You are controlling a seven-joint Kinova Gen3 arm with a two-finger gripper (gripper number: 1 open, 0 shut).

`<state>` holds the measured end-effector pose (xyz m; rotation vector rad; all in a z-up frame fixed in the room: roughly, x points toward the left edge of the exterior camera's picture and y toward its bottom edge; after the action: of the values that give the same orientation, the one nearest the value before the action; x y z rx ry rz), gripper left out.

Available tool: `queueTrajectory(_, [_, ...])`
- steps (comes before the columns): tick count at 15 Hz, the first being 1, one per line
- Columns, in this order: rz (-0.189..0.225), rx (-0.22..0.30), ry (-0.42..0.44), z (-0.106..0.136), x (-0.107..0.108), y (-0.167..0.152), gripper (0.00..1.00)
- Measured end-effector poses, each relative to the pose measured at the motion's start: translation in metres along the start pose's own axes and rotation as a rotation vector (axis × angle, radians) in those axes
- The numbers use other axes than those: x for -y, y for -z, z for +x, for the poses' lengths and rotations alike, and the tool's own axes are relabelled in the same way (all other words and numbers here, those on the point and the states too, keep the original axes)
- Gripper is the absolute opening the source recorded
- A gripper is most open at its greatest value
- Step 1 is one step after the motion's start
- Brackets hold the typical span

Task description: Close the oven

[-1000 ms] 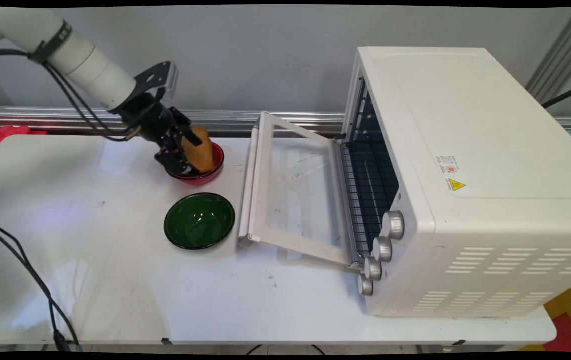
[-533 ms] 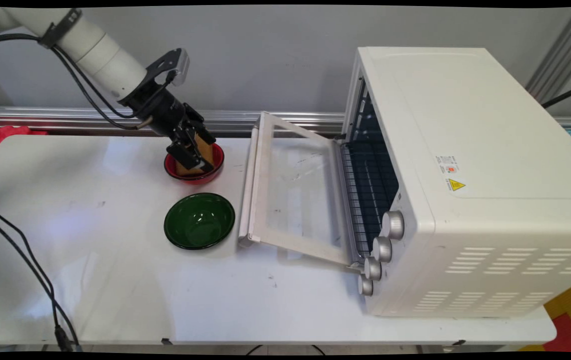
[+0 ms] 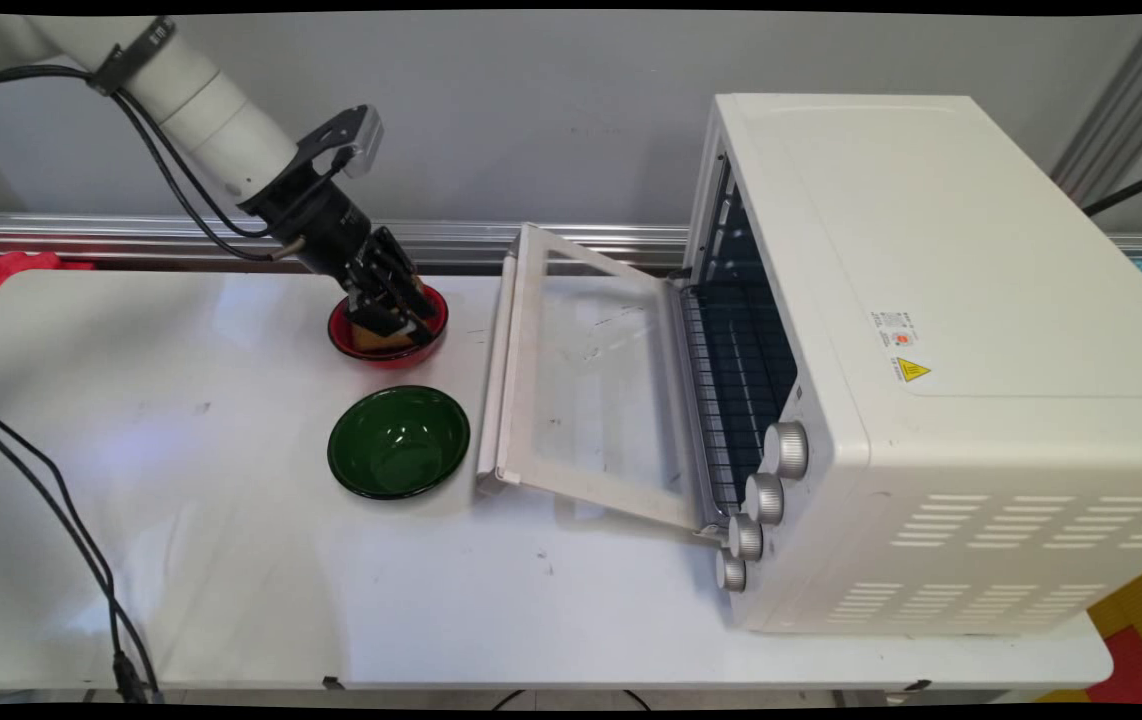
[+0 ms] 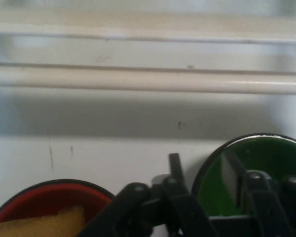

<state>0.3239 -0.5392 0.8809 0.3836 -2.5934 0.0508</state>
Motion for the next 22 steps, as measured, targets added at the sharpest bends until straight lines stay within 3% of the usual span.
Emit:
queueTrajectory(8, [-0.012,-0.02,0.003,-0.016,0.009,-0.022,0.0])
queueTrajectory(22, [-0.016,-0.157,-0.004,-0.03,0.019,-0.109,0.0])
